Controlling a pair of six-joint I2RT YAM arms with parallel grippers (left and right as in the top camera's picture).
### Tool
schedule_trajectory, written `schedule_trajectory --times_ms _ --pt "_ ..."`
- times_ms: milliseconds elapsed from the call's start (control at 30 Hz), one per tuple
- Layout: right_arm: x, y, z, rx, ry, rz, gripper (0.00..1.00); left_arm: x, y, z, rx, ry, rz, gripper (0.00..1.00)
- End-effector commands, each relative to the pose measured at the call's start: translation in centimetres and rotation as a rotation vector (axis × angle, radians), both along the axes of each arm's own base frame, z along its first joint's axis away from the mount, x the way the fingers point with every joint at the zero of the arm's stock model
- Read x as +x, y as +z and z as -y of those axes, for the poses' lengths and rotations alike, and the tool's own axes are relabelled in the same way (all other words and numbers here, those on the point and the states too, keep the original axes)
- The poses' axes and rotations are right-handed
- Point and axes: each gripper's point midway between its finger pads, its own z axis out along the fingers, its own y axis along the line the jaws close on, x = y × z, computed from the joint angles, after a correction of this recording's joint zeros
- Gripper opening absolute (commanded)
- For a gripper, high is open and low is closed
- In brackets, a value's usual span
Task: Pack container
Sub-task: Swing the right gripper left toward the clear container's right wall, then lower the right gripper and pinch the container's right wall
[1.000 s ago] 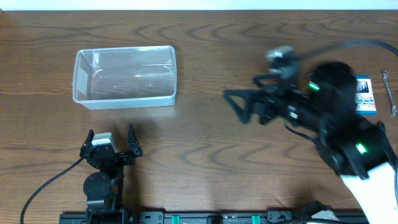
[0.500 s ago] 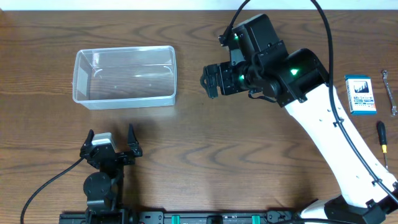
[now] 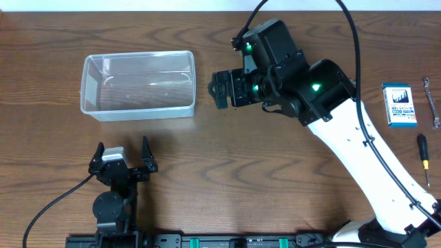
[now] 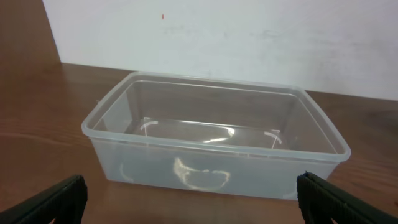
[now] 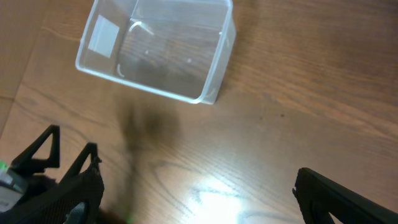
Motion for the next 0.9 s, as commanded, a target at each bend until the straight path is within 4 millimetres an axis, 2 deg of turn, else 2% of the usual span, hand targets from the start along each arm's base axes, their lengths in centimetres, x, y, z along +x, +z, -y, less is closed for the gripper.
schedule_trajectory --times_ms 0,100,267,400,567,667,767,867 --pt "0.2 1.3 0.2 0.020 -0.035 0.021 0.99 -0.1 1.1 0.1 0.008 -0.003 0.027 0.98" --pt "0.3 1.2 0.3 0.013 -0.042 0.026 0.99 -0.7 2.1 -0.2 0.008 0.011 -0.012 0.98" --pt "0.4 0.8 0.6 -0.015 -0.038 0.029 0.99 -2.6 3.3 -2.3 0.095 0.106 -0.228 0.98" --pt "0.8 0.0 0.4 -0.029 -0.037 0.017 0.99 -2.5 6.2 -4.5 0.119 0.186 -0.377 0.98" --pt "1.0 -1.7 -0.2 -0.049 -0.026 -0.029 0.99 0.4 11.0 -7.1 0.088 0.251 -0.488 0.98" --pt "1.2 -2.4 -0.2 -0.065 -0.020 -0.038 0.99 2.7 13.2 -7.8 0.053 0.232 -0.550 0.98" --pt "1.7 -2.9 -0.8 -0.059 -0.016 -0.038 0.99 5.2 14.6 -7.8 -0.008 0.148 -0.616 0.98" --pt "2.2 -3.9 -1.9 -0.061 -0.002 -0.043 0.99 7.6 15.2 -7.4 -0.105 0.029 -0.670 0.98"
